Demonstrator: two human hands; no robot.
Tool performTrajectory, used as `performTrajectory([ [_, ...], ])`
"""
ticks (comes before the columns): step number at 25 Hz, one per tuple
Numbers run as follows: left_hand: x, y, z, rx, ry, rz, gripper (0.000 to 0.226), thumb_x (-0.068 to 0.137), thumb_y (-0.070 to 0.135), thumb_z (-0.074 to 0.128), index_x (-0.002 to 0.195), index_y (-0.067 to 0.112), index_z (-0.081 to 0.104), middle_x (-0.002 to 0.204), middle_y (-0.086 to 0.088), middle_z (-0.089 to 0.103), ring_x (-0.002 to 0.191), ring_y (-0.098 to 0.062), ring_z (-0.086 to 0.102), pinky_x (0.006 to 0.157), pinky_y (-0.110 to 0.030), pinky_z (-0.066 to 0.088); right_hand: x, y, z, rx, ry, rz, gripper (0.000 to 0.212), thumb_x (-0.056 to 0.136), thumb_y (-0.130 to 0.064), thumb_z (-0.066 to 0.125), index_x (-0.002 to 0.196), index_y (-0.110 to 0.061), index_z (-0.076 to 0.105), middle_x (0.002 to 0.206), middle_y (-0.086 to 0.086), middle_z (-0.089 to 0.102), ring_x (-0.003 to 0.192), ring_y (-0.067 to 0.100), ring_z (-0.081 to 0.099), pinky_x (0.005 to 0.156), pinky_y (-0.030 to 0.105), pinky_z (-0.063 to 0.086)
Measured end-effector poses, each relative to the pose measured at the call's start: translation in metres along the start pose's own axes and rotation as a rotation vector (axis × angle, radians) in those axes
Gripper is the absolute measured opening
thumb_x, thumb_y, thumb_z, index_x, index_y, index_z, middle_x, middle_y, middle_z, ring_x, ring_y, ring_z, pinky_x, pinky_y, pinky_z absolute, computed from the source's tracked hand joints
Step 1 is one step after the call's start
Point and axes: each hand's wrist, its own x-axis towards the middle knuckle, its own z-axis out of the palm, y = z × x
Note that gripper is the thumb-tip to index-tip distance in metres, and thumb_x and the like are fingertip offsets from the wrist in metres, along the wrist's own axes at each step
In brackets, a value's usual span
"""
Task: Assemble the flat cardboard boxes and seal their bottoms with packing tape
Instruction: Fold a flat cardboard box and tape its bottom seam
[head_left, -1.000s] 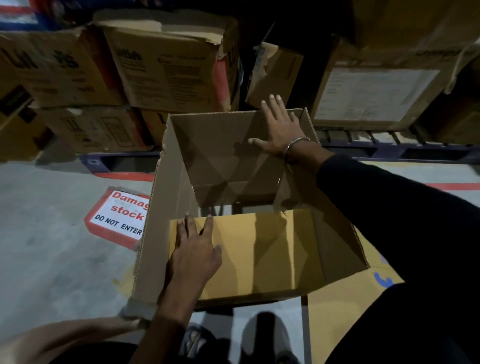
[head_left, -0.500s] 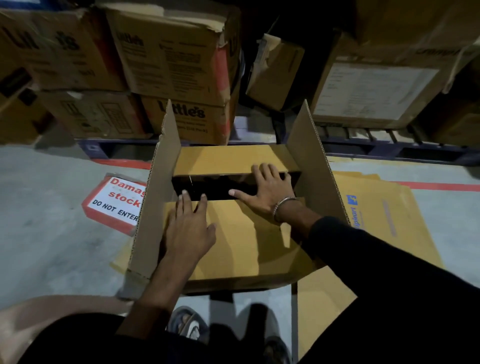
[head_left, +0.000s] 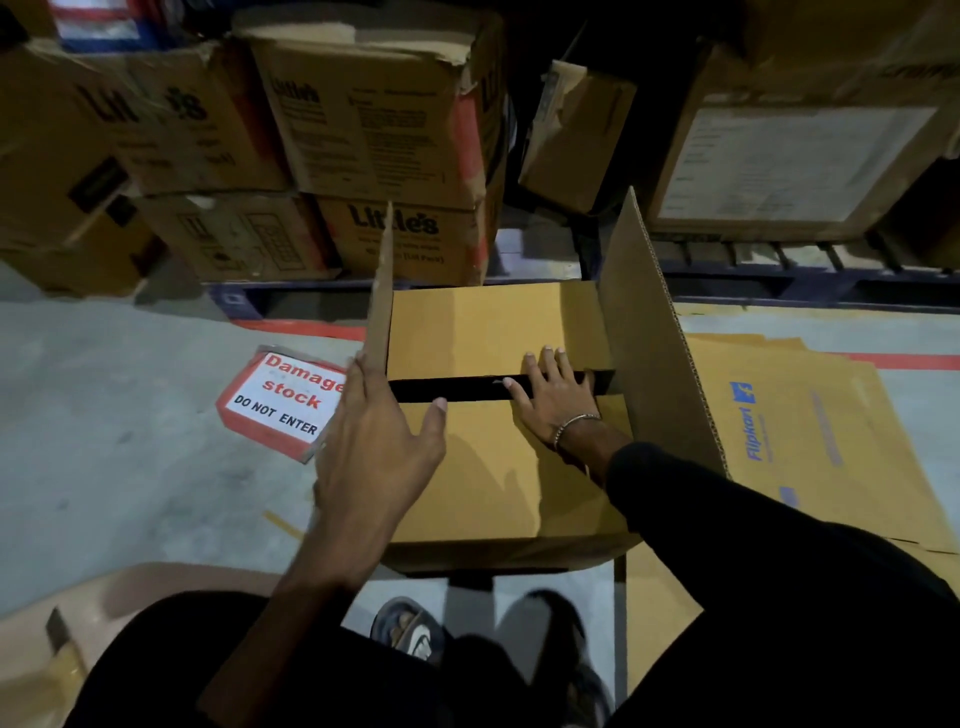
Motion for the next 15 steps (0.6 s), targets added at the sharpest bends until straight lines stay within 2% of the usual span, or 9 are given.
performTrajectory([
  [2,-0.005,0.005,0.010,-0.012,0.005,0.062,0.089,0.099,0.055,0.056,0.164,0.014,0.011,0.166,-0.011,0.032,0.143,-0.034,0.043,0.104,-0.051,0.050,-0.007,-0.003,-0.016,-0.005,0.029,0.010,0.075,0.104,-0.065,0.013,0.163,-0.019,0.019,0.171,0.011,0.015,0.158,0.030,0.006,0.119,0.063,0.021],
  [5,-0.009,0.010,0.029,0.052,0.000,0.173,0.077,0.100,0.051,0.054,0.159,0.011,0.026,0.156,-0.011,0.046,0.133,-0.031,0.052,0.098,-0.046,0.053,-0.034,-0.012,-0.058,-0.030,0.110,-0.035,0.064,0.103,-0.054,0.041,0.157,-0.019,0.034,0.166,0.010,0.029,0.158,0.029,0.011,0.119,0.061,0.023],
  [8,-0.014,0.013,0.047,0.039,-0.074,0.264,0.073,0.101,0.047,0.054,0.159,0.010,0.030,0.159,-0.010,0.043,0.135,-0.031,0.052,0.101,-0.044,0.051,-0.083,-0.017,-0.108,-0.005,0.388,-0.038,0.052,0.097,-0.051,0.053,0.142,-0.026,0.054,0.163,0.007,0.036,0.158,0.027,0.013,0.120,0.057,0.022],
  [10,-0.024,0.014,0.060,0.060,-0.115,0.327,0.074,0.103,0.046,0.052,0.161,0.008,0.026,0.164,-0.011,0.037,0.142,-0.030,0.046,0.106,-0.043,0.047,-0.121,-0.005,-0.132,0.059,0.511,0.092,0.057,0.095,-0.055,0.054,0.145,-0.028,0.052,0.167,0.008,0.030,0.158,0.028,0.013,0.120,0.058,0.021],
  [12,-0.033,0.009,0.077,0.067,-0.142,0.382,0.069,0.106,0.043,0.047,0.162,0.006,0.025,0.164,-0.014,0.037,0.145,-0.030,0.043,0.109,-0.041,0.045,-0.152,0.019,-0.140,0.136,0.354,0.263,0.073,0.093,-0.058,0.059,0.156,-0.028,0.035,0.169,0.012,0.017,0.155,0.035,0.020,0.117,0.061,0.026],
  [14,-0.037,-0.001,0.094,0.081,-0.233,0.442,0.058,0.108,0.029,0.043,0.161,0.007,0.029,0.164,-0.014,0.037,0.149,-0.027,0.040,0.113,-0.039,0.043,-0.172,0.036,-0.136,0.242,0.132,0.331,0.094,0.092,-0.053,0.067,0.163,-0.027,0.012,0.164,0.014,0.024,0.141,0.040,0.041,0.108,0.060,0.042],
  [15,-0.037,-0.008,0.100,0.104,-0.294,0.470,0.056,0.106,0.020,0.043,0.160,0.010,0.031,0.166,-0.012,0.034,0.152,-0.024,0.034,0.116,-0.038,0.041,-0.176,0.037,-0.132,0.331,0.090,0.305,0.100,0.092,-0.049,0.070,0.164,-0.028,0.003,0.159,0.013,0.030,0.132,0.040,0.050,0.104,0.058,0.048],
])
